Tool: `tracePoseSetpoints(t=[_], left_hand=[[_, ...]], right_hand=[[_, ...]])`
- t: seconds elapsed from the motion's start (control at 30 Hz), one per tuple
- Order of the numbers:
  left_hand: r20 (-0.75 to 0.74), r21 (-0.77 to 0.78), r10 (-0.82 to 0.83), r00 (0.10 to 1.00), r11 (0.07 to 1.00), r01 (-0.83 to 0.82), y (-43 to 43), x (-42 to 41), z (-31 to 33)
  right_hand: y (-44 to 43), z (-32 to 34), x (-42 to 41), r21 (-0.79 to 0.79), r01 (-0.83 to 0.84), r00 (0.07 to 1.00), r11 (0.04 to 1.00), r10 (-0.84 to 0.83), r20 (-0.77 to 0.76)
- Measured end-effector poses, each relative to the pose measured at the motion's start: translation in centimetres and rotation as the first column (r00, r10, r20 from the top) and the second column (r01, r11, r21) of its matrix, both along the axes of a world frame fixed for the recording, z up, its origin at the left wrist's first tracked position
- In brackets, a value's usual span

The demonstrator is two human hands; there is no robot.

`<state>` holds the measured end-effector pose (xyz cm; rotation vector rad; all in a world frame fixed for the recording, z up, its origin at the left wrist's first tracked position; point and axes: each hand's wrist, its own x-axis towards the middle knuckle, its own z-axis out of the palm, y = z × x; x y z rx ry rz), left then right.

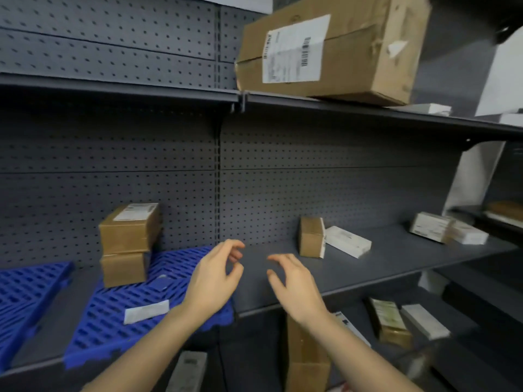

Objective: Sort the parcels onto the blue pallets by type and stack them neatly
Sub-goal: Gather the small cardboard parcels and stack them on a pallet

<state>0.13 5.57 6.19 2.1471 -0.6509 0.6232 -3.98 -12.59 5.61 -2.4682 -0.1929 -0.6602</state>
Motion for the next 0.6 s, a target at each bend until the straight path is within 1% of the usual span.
tracePoseSetpoints(t=[0.13,0.27,0.33,0.47,0.6], left_hand=[[-0.058,0.060,-0.061,0.996,0.996,0.065,-6.3,0.4,-1.0],[-0.098,0.035,-0.114,0.989,0.992,0.118,-12.1,2.9,-1.5],[-0.121,0.023,-0.133,0.984,0.990,0.137,-14.7,4.4,-2.0],[-0.171,0.062,-0.147,0.974,0.985,0.160,-19.2,8.3,-3.2],[-0.283,0.058,-0.122,0.951,0.988,0.144,-22.8,13.4,-3.8]], right_hand=[[-6.5,-0.6,-1.5,0.017,0.098,0.995,0.995,-0.097,-0.022],[-12.0,-1.3,-0.7,0.066,0.183,0.982,0.981,-0.180,-0.058],[-14.1,-1.9,0.3,0.084,0.187,0.979,0.979,-0.178,-0.101],[-17.7,-2.8,3.8,0.146,0.160,0.971,0.976,-0.130,-0.199],[-20.6,-3.0,8.7,0.197,0.147,0.967,0.969,-0.099,-0.236]])
